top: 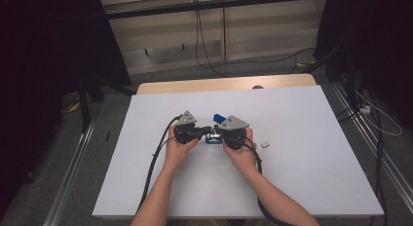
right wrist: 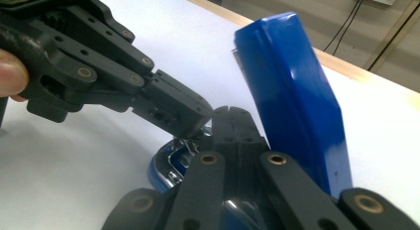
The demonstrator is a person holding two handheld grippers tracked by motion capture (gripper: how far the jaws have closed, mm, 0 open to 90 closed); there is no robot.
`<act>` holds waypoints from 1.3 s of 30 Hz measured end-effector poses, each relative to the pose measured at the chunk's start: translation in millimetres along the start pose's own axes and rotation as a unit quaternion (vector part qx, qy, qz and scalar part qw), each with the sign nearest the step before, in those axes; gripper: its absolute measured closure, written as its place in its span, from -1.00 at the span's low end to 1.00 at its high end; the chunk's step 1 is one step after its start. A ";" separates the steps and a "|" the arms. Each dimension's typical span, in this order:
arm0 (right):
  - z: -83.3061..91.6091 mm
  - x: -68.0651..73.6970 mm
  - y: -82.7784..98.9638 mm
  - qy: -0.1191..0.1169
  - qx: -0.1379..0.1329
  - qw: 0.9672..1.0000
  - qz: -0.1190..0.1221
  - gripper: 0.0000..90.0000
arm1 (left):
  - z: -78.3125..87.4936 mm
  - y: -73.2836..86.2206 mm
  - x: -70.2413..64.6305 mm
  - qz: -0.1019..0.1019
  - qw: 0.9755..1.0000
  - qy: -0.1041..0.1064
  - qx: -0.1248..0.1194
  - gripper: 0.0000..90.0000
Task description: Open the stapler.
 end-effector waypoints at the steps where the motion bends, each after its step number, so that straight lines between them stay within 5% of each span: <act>1: 1.4 -1.3 -0.9 0.004 0.000 1.000 0.002 1.00 | 0.0 0.1 0.0 0.000 1.000 0.000 0.000 1.00; 8: 9.5 -4.9 -3.3 0.030 -0.002 0.999 0.016 1.00 | -0.4 0.5 -0.7 -0.001 1.000 0.001 -0.003 1.00; 21: 23.9 -15.2 -4.9 0.072 0.005 0.997 -0.008 1.00 | 1.0 -0.3 -1.3 -0.021 1.000 -0.009 0.004 1.00; 31: 32.1 -26.5 -1.2 0.085 0.009 0.996 -0.015 1.00 | 0.8 0.0 -2.2 -0.020 1.000 -0.008 0.002 1.00; 39: 34.7 -29.8 0.5 0.072 0.007 0.997 -0.022 1.00 | 1.1 0.7 -1.6 -0.020 1.000 -0.006 0.000 1.00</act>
Point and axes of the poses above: each handheld gripper's, and its own axes: z roughly backward along the jaws, y roughly out of its underside, x roughly to its left, the point moved 2 cm from there along -z, roughly forward along the jaws, and after that the axes turned 4 degrees about -z, right-handed, at the moved point
